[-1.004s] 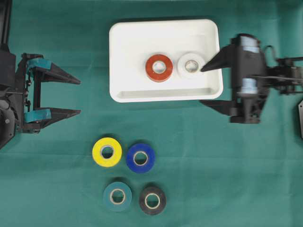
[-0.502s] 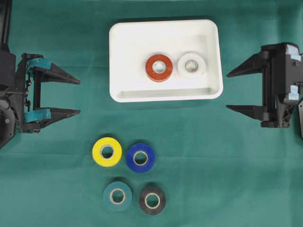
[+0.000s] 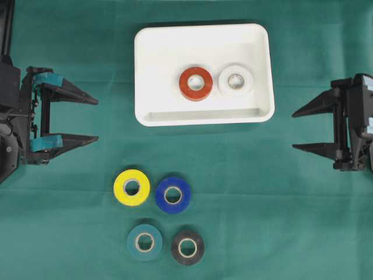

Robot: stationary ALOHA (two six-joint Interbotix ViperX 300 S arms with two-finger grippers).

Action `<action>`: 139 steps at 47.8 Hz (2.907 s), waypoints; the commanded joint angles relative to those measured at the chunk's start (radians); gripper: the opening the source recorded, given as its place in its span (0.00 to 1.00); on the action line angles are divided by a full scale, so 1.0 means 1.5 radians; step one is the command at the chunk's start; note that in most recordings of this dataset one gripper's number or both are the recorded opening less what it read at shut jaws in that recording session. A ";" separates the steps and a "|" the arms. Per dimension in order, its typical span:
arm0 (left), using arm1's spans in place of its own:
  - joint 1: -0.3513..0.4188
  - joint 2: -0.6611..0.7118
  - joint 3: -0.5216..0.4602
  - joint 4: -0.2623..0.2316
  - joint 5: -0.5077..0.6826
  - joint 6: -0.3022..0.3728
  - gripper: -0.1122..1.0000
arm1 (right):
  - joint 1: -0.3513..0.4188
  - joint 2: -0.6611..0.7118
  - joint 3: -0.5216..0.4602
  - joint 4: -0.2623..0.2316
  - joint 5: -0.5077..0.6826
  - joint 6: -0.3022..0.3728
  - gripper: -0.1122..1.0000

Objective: Pick up the tape from a random location and place it into the white case.

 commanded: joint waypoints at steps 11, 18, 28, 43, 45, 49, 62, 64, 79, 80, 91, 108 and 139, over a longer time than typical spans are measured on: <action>0.002 0.001 -0.007 0.000 -0.002 -0.001 0.98 | 0.001 0.000 -0.008 -0.009 -0.015 0.000 0.78; 0.002 0.002 -0.007 -0.001 -0.002 -0.001 0.98 | 0.001 0.000 -0.009 -0.010 -0.014 -0.001 0.78; 0.000 0.002 -0.008 -0.001 -0.003 -0.002 0.98 | 0.001 -0.001 -0.010 -0.009 -0.014 -0.002 0.78; -0.061 0.001 -0.007 -0.001 -0.002 -0.002 0.98 | 0.001 -0.001 -0.012 -0.010 -0.014 -0.002 0.78; -0.072 0.001 -0.008 0.000 -0.002 -0.001 0.98 | 0.000 0.000 -0.013 -0.010 -0.014 -0.002 0.78; -0.091 0.000 -0.007 -0.001 -0.002 -0.002 0.98 | 0.001 -0.001 -0.014 -0.009 -0.013 -0.002 0.78; -0.159 -0.004 -0.007 -0.001 -0.006 -0.002 0.98 | 0.001 -0.001 -0.014 -0.009 -0.013 -0.002 0.78; -0.170 -0.004 -0.007 -0.001 -0.007 -0.002 0.98 | 0.001 -0.001 -0.014 -0.009 -0.013 -0.002 0.78; -0.216 0.004 -0.010 -0.001 -0.009 -0.002 0.98 | 0.001 -0.001 -0.014 -0.010 -0.013 -0.002 0.78; -0.216 0.005 -0.010 -0.001 -0.011 -0.002 0.98 | 0.001 -0.001 -0.014 -0.010 -0.013 -0.002 0.78; -0.216 0.059 -0.025 -0.001 -0.070 -0.002 0.98 | 0.001 -0.001 -0.015 -0.010 -0.014 -0.002 0.78; -0.219 0.175 -0.082 -0.002 -0.077 0.002 0.98 | 0.001 0.000 -0.016 -0.010 -0.014 -0.003 0.78; -0.223 0.197 -0.202 -0.006 0.143 -0.044 0.97 | 0.000 0.000 -0.016 -0.011 -0.013 -0.006 0.78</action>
